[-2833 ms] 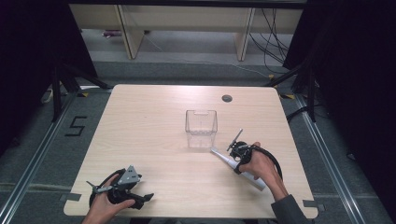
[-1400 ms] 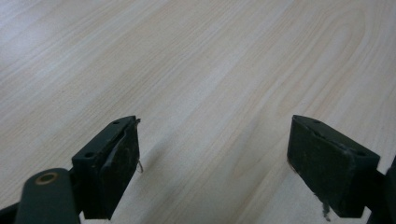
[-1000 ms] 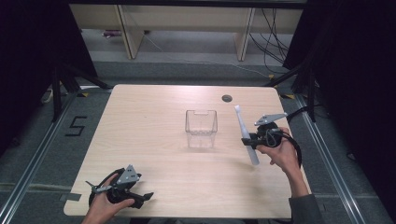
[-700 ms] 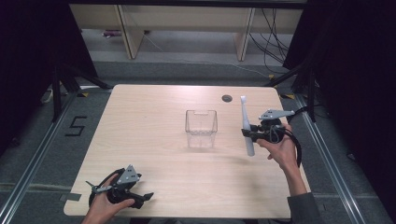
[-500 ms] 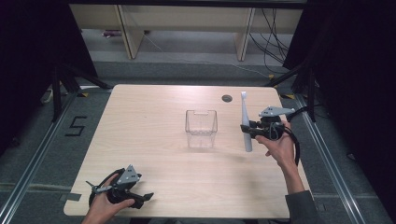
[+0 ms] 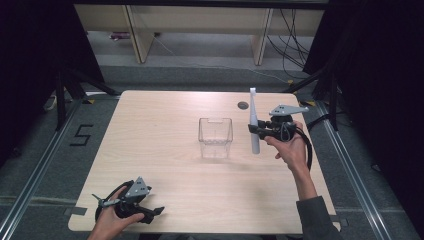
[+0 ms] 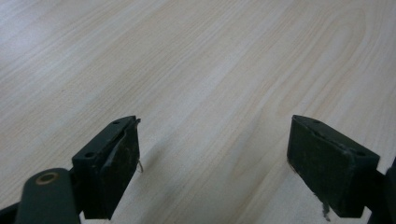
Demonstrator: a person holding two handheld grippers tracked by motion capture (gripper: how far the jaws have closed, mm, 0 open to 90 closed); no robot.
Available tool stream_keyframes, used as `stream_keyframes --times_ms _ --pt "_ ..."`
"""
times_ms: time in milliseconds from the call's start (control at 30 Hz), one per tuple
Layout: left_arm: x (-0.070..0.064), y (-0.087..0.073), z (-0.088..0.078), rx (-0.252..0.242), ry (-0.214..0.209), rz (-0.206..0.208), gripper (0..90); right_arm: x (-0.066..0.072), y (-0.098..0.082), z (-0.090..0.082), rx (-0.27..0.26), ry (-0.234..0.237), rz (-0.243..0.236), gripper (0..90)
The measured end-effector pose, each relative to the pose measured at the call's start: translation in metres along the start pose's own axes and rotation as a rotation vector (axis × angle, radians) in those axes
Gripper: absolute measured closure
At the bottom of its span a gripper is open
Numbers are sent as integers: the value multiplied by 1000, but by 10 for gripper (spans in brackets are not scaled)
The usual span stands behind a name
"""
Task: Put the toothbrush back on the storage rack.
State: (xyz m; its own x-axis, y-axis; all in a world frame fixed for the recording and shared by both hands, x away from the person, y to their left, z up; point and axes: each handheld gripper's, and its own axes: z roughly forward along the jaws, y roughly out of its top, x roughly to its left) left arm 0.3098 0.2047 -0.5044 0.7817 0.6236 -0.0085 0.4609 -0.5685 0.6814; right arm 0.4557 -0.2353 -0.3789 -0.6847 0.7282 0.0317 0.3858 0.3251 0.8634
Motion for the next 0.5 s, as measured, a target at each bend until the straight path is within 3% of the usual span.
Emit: stream_keyframes --times_ms 67,100,133,167,400,433,467,500 --pt "0 0 0 2 -2 -3 167 2 3 1 6 15 28 668" --pt "0 0 0 3 -2 -3 166 1 4 2 -4 15 7 669" --pt "0 0 0 2 -1 -4 167 3 4 3 -15 16 27 669" --pt "0 0 0 2 -1 -3 166 1 7 3 -12 31 7 668" --pt "0 0 1 3 -2 1 167 12 26 2 -37 43 22 668" --pt "0 0 0 3 -2 -3 166 13 29 2 -36 37 10 668" --pt "0 0 0 3 -1 -4 167 13 32 3 -47 60 7 668" --pt "0 0 0 2 -2 -4 167 15 37 3 -45 45 -8 669"
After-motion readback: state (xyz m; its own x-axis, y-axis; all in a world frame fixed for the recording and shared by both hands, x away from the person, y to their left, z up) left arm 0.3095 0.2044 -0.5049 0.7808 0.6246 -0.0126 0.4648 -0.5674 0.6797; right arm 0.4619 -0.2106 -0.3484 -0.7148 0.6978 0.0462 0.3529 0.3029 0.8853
